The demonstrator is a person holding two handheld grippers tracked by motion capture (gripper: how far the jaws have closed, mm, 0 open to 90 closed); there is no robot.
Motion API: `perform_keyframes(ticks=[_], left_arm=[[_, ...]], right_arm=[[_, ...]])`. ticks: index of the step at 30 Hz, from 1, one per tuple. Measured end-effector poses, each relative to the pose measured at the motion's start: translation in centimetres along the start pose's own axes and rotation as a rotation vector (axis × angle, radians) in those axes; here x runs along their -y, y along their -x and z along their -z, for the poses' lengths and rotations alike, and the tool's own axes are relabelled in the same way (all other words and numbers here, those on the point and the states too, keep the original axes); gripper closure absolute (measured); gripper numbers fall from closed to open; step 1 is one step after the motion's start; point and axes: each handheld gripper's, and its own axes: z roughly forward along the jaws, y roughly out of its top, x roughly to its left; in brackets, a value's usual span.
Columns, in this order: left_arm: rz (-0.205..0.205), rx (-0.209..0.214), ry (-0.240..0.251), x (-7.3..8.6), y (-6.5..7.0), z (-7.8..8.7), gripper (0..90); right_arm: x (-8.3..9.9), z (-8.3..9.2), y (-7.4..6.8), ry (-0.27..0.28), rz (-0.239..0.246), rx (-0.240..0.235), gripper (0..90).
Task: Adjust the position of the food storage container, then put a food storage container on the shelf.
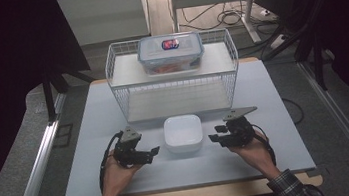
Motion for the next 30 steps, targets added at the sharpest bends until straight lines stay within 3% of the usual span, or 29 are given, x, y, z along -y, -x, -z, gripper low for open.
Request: perform_keyframes(ticks=[3,9,12,18,21,23,27,30], left_arm=[[0.010,0.028,0.018,0.4,0.2,0.4,9.8],[-0.040,0.018,-0.012,1.4,1.7,0.8,7.9],[-0.064,0.007,-0.040,1.5,2.2,0.8,9.2],[-0.015,0.029,-0.030,1.3,2.0,0.8,6.8],[0.043,0.049,-0.012,1.1,1.4,0.9,10.6],[0.054,0.052,0.000,1.0,1.2,1.0,14.7],[0.052,0.070,0.018,0.6,0.8,1.0,15.9],[0.026,0.071,0.031,0.2,0.9,1.2,12.8]], right_arm=[[0.3,0.5,-0.4,0.019,0.022,0.008,39.9],[1.1,1.2,-0.8,0.050,0.044,0.007,26.3],[1.7,1.0,-0.7,0.038,0.040,0.011,22.4],[1.6,0.6,-0.6,0.041,0.035,0.023,12.8],[1.4,0.3,-0.6,0.029,0.019,0.008,8.2],[1.3,0.0,-0.6,0.009,0.018,-0.003,4.5],[0.9,0.2,-0.9,-0.002,0.039,0.002,2.5],[0.3,0.4,-0.9,0.005,0.038,0.018,3.1]])
